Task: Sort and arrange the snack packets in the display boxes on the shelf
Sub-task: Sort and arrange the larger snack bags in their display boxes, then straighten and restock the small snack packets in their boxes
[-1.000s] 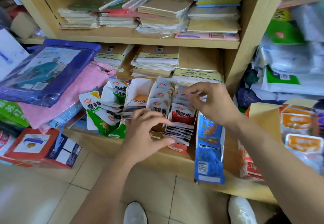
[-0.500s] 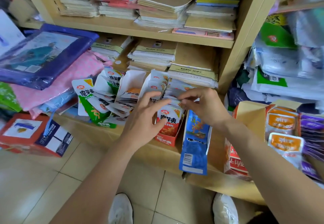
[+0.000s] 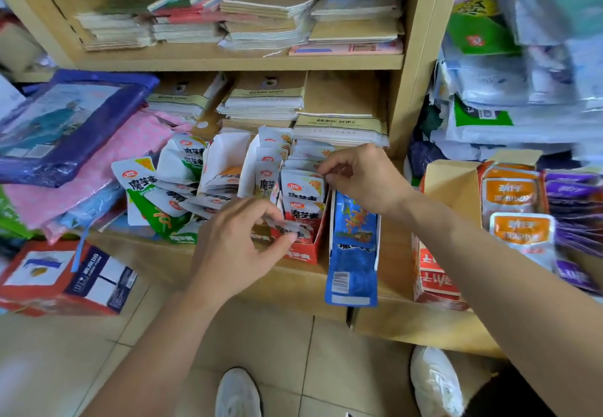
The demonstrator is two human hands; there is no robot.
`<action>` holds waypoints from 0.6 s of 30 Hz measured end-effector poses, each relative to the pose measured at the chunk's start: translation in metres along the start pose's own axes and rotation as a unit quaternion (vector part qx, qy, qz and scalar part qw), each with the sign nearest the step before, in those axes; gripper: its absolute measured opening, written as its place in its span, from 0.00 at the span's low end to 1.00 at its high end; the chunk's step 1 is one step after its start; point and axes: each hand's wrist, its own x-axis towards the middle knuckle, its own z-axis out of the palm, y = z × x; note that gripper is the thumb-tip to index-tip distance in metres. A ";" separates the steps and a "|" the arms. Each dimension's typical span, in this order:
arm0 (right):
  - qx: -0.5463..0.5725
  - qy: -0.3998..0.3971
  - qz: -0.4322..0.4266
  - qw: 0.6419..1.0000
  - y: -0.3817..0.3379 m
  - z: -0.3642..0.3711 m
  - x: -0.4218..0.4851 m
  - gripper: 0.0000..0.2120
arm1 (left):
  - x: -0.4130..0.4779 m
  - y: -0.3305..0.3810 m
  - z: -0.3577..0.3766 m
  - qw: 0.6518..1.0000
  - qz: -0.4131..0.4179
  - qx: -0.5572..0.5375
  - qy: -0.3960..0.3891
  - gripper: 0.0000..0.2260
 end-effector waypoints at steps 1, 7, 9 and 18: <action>-0.003 -0.015 -0.009 1.000 -0.001 -0.003 -0.004 0.09 | 0.000 0.004 0.000 1.000 0.013 0.012 0.008 0.11; -0.059 -0.083 0.007 0.995 0.006 -0.031 -0.048 0.12 | -0.015 0.030 0.011 0.993 0.097 -0.035 -0.058 0.16; -0.102 -0.113 0.001 0.988 0.009 -0.036 -0.065 0.11 | -0.023 0.037 0.024 0.981 0.094 -0.024 -0.171 0.22; -0.173 -0.150 -0.007 0.973 0.013 -0.040 -0.138 0.22 | -0.004 0.054 0.043 0.999 0.008 0.015 0.045 0.03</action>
